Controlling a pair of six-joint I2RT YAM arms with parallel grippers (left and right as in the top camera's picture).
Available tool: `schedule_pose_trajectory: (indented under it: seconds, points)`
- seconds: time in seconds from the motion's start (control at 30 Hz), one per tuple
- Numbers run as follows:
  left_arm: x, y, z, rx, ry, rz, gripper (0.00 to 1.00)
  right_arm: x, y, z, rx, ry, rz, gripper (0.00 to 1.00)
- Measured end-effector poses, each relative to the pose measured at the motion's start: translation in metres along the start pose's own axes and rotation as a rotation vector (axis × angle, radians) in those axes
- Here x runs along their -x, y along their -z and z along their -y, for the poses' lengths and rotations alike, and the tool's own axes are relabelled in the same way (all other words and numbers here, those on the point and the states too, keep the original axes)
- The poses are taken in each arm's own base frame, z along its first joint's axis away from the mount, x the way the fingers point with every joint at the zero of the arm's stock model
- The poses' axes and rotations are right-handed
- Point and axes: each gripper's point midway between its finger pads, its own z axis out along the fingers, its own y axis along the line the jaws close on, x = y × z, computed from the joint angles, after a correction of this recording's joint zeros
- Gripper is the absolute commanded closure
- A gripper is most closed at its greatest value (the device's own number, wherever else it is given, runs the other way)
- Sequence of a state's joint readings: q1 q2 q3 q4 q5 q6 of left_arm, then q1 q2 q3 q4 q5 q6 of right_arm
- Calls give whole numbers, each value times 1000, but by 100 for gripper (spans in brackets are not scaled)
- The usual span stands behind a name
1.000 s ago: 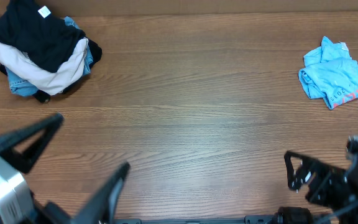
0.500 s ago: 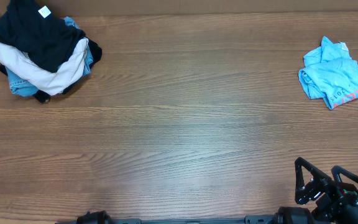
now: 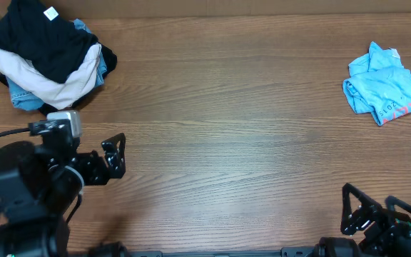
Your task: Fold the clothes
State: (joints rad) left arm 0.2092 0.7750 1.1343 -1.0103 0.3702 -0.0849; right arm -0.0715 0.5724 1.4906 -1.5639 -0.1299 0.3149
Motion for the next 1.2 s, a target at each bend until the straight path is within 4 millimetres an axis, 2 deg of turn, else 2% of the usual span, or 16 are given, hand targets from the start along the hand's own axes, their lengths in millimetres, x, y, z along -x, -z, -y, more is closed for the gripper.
schedule_pose_trajectory:
  seconds: [0.1,0.17,0.37,0.63,0.97,1.2]
  points:
    - [-24,-27,-12,2,34,-52,0,2,0,6,-36,1,14,0]
    - [-33,-33,-16,10,44,-75,0,3,0,7,-43,0,18,0]
    - [-38,-46,-31,67,65,-128,0,4,0,9,-52,1,22,0]
    - [-50,-67,-41,82,98,-221,0,4,0,9,-52,0,22,0]
    - [-80,-107,-62,114,165,-420,0,4,0,9,-52,1,22,0]
    - [-101,-128,-74,137,201,-535,0,4,0,9,-52,0,22,0]
